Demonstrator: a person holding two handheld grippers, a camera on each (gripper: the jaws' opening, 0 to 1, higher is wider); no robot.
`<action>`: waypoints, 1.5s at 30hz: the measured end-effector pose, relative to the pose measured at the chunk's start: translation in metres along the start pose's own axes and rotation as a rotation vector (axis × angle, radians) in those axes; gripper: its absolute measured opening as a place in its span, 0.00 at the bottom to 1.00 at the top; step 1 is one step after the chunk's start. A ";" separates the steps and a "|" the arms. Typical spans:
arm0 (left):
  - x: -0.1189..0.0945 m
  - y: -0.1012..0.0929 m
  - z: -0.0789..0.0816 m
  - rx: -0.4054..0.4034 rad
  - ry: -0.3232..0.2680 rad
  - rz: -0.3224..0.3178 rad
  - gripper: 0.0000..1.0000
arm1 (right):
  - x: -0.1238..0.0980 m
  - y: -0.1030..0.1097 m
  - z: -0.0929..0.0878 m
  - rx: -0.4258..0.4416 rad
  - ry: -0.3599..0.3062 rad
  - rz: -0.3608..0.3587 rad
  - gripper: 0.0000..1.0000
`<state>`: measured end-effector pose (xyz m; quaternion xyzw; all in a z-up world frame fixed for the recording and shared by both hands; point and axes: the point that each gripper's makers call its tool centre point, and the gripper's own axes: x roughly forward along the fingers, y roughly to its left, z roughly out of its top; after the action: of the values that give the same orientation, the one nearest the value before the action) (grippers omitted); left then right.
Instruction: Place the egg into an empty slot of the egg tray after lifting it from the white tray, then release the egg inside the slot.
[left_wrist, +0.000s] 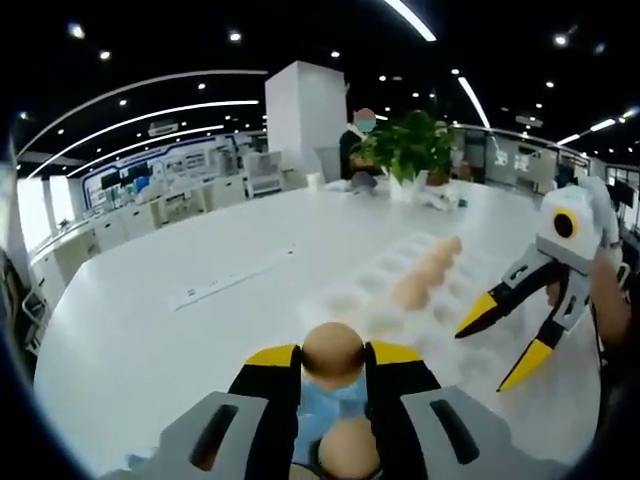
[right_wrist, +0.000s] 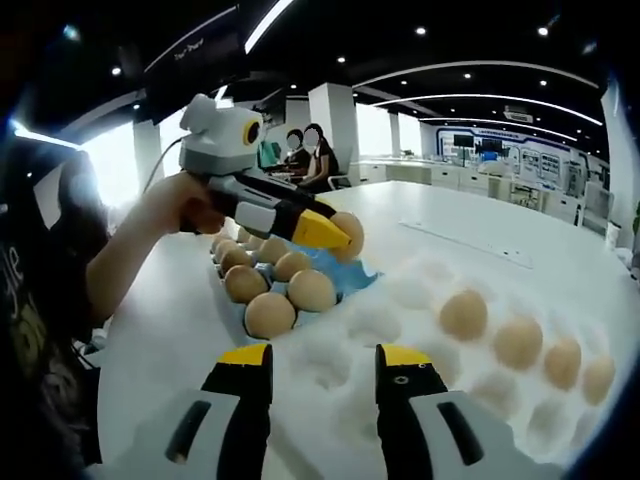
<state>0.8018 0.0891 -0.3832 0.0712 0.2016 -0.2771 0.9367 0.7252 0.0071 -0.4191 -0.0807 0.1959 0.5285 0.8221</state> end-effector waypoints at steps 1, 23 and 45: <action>-0.001 0.000 0.000 -0.001 0.000 0.001 0.25 | 0.001 0.000 0.000 -0.001 0.001 0.001 0.43; -0.020 0.018 -0.008 -0.018 -0.006 0.036 0.25 | 0.008 0.007 0.006 -0.014 0.005 0.010 0.42; -0.040 0.039 -0.022 -0.041 -0.012 0.079 0.25 | 0.015 0.019 0.007 -0.032 0.029 0.031 0.42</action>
<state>0.7853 0.1463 -0.3860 0.0584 0.1987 -0.2361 0.9494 0.7150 0.0299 -0.4177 -0.0982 0.2006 0.5430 0.8095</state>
